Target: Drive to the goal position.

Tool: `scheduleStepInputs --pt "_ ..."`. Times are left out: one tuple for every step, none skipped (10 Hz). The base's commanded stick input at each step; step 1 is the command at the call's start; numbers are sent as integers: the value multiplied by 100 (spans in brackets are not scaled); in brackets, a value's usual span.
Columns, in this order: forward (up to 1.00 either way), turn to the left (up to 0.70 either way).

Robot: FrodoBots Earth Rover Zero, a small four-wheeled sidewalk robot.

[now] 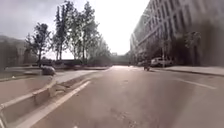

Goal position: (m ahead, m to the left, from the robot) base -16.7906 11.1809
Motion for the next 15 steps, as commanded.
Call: scheduleStepInputs --pt "70 14" --pt "70 14" --pt "70 8" --pt "70 2" --pt "70 0" --pt "70 0" --pt "70 0" --pt "70 0" --pt "70 0" --pt "70 0" --pt "70 0" --pt "70 0" --pt "70 0" --pt "70 0" --pt "70 0"
